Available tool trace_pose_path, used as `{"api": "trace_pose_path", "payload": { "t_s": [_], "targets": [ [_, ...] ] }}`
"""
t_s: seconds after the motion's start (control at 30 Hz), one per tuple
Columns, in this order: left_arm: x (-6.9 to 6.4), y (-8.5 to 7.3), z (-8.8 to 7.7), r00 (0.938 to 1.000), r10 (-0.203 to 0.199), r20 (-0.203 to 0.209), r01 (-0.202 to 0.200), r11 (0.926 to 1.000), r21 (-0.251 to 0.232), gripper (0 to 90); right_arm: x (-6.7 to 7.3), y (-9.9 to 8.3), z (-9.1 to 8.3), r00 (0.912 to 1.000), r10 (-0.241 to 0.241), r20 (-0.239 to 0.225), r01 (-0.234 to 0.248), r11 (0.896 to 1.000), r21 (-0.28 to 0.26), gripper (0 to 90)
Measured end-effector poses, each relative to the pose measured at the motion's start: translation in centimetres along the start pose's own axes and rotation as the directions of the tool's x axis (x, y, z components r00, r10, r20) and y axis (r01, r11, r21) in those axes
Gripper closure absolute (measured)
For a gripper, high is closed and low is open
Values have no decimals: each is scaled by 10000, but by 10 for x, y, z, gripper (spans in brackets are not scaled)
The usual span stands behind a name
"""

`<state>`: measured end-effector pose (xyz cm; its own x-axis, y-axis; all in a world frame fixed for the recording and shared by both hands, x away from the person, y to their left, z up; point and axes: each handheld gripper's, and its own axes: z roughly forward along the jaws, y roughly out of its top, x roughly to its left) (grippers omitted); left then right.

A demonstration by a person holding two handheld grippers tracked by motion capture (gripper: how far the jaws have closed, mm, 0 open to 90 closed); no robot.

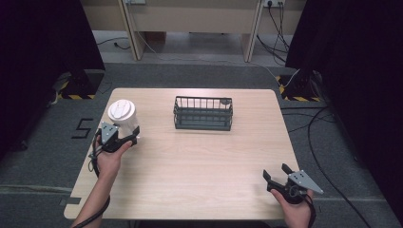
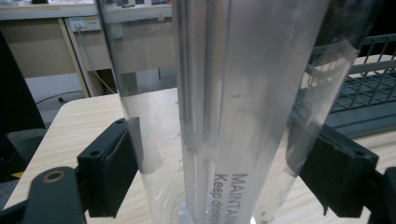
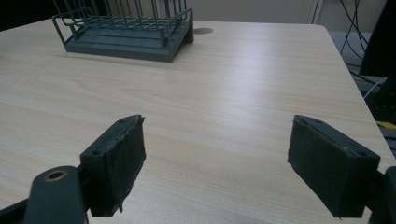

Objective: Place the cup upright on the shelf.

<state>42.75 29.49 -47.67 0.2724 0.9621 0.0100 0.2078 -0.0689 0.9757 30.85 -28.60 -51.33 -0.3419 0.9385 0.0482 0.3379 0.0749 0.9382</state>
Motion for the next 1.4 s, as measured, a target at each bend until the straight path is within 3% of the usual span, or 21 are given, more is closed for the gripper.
{"api": "trace_pose_path", "payload": {
  "t_s": [0.53,1.4],
  "targets": [
    [-25,18,7,9980,304,555,-297,9995,-142,179,0,0,0,10000,47,-10,-47,10000,9,194],
    [-60,38,20,9914,317,1270,-275,9990,-350,179,-2,0,0,10000,21,-9,-21,10000,-15,196]
  ]
}}
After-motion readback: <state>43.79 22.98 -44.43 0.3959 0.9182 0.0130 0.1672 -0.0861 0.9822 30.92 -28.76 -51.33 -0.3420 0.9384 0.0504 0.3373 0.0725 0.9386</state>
